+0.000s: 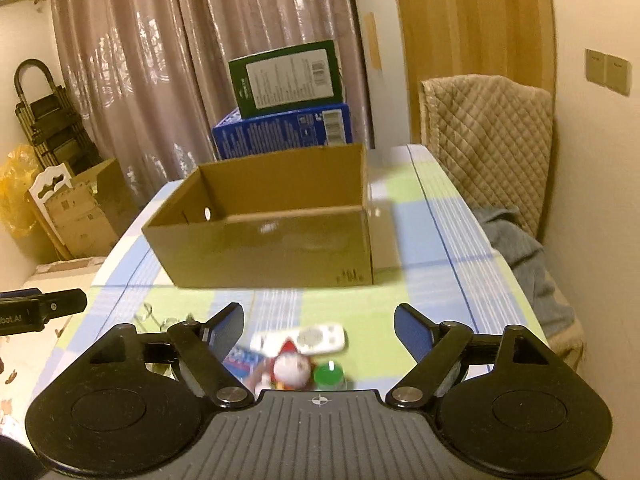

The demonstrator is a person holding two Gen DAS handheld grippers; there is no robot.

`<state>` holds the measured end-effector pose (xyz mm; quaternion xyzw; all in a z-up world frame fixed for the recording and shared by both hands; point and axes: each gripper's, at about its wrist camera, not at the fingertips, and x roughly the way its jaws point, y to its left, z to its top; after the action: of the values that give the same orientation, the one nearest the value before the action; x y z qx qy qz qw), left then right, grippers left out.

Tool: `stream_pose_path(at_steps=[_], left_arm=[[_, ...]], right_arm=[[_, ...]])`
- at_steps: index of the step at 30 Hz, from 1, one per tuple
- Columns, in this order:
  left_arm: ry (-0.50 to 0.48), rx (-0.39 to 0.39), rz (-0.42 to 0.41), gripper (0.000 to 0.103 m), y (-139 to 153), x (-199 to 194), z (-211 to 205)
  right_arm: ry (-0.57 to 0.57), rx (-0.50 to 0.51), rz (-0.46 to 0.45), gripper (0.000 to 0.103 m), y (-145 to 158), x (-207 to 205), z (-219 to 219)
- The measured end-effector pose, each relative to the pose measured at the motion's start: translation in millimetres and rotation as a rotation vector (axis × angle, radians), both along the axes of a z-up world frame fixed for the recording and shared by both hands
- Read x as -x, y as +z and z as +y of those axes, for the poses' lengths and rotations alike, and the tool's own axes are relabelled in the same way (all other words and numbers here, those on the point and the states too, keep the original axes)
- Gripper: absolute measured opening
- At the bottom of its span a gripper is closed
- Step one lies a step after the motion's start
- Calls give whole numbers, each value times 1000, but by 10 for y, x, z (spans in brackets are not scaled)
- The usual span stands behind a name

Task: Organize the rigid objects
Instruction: 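Withdraw both tools from the box back toward the table items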

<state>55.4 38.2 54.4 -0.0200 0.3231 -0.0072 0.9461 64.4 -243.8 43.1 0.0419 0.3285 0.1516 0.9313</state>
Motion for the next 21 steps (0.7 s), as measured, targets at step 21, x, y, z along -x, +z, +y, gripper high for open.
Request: stream_pose_path(at_steps=[21], left_arm=[[-51, 2, 105, 102, -624, 467, -170]], right_arm=[[-10, 15, 58, 80, -255, 487, -117]])
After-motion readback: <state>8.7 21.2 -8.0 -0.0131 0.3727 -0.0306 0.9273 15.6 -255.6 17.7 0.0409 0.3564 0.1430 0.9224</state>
